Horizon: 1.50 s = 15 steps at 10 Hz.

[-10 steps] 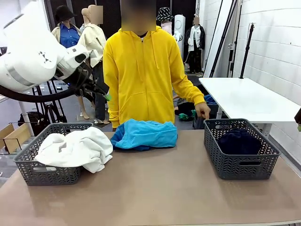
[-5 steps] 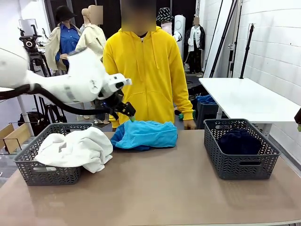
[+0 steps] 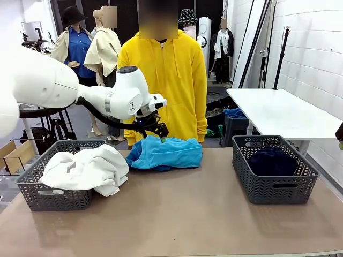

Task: Sort the tops and bottoms.
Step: Lift clothes from the center of the table with your left hand.

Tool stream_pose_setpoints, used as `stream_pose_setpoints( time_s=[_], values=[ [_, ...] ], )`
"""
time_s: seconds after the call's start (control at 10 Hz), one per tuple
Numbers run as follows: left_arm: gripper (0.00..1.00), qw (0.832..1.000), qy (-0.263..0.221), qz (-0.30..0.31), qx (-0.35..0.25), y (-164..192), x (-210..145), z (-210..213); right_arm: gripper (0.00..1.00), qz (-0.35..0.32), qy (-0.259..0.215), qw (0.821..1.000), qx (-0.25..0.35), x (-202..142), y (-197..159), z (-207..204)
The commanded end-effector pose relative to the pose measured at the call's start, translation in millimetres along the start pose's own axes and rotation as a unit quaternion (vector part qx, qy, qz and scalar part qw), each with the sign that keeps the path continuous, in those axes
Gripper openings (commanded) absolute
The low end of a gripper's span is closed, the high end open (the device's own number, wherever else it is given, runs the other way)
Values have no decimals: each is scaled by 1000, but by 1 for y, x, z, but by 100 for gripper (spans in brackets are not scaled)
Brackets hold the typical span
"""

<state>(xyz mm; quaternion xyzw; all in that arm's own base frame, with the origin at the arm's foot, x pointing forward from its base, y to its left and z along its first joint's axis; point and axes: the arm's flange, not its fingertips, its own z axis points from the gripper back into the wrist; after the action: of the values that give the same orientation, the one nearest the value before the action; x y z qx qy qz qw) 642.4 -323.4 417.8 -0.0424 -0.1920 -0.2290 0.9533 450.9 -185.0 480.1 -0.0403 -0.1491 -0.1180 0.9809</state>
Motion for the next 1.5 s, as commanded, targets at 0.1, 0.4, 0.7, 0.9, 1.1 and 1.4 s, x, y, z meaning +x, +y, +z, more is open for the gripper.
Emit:
stream_pose_setpoints(
  time_s=[0.1,0.4,0.7,0.9,1.1,1.4],
  values=[
    [100,999,19,18,33,-6,18,-34,100,6,2,1000,-5,0,0,0],
    [100,998,26,10,51,-3,14,-51,100,6,2,1000,-5,0,0,0],
    [100,998,36,8,45,-3,12,-58,100,6,2,1000,-5,0,0,0],
    [100,998,43,8,43,-5,9,-63,100,6,2,1000,-5,0,0,0],
    [85,998,43,9,40,-5,8,-63,100,6,2,1000,-5,0,0,0],
    [25,998,44,12,34,-5,7,-63,100,6,2,1000,-5,0,0,0]
  ],
)
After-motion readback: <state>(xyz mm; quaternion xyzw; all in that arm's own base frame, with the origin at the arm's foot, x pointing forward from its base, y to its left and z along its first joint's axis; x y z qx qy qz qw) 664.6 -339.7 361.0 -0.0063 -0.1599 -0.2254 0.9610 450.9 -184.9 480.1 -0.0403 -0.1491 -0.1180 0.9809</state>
